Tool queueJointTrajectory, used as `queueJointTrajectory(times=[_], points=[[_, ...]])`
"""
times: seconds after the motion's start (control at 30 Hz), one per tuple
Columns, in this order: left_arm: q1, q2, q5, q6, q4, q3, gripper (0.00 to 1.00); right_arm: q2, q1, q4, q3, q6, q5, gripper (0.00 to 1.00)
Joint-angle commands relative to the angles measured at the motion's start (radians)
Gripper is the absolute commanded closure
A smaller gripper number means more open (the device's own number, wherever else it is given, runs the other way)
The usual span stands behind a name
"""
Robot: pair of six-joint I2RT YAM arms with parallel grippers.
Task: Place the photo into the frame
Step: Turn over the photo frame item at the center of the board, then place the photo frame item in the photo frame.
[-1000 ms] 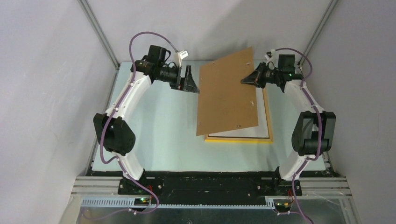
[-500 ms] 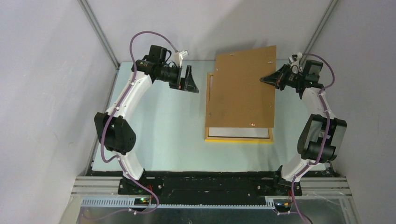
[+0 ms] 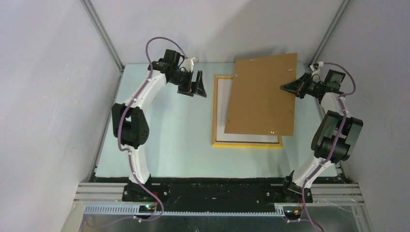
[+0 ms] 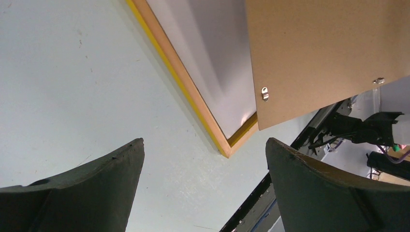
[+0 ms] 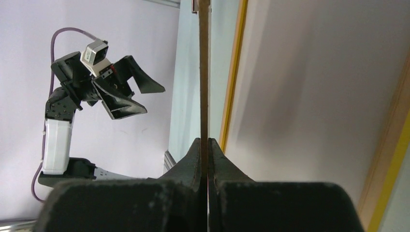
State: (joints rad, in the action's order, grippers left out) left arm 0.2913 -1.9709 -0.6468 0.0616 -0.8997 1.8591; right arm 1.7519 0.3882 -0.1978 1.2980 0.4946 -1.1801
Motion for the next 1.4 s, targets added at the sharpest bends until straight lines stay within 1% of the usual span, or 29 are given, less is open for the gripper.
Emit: queueJointTrajectory(times=[0.0,0.37,0.63,0.87,1.37], points=[[-0.006,-0.011,0.021,0.01,0.021,0.05,0.0,0.026,0.004,0.026,0.016,-0.026,-0.104,1.0],[-0.006,-0.027,0.028,0.009,0.024,0.038,0.0,0.165,-0.026,0.03,0.071,-0.055,-0.114,1.0],[-0.006,-0.022,0.033,0.002,0.025,0.023,0.0,0.258,-0.072,0.09,0.117,-0.005,-0.122,1.0],[-0.005,-0.026,0.028,0.001,0.024,0.021,0.0,0.297,-0.1,0.106,0.141,0.007,-0.117,1.0],[-0.006,-0.025,0.019,-0.003,0.025,0.015,0.0,0.329,-0.142,0.121,0.139,0.028,-0.108,1.0]])
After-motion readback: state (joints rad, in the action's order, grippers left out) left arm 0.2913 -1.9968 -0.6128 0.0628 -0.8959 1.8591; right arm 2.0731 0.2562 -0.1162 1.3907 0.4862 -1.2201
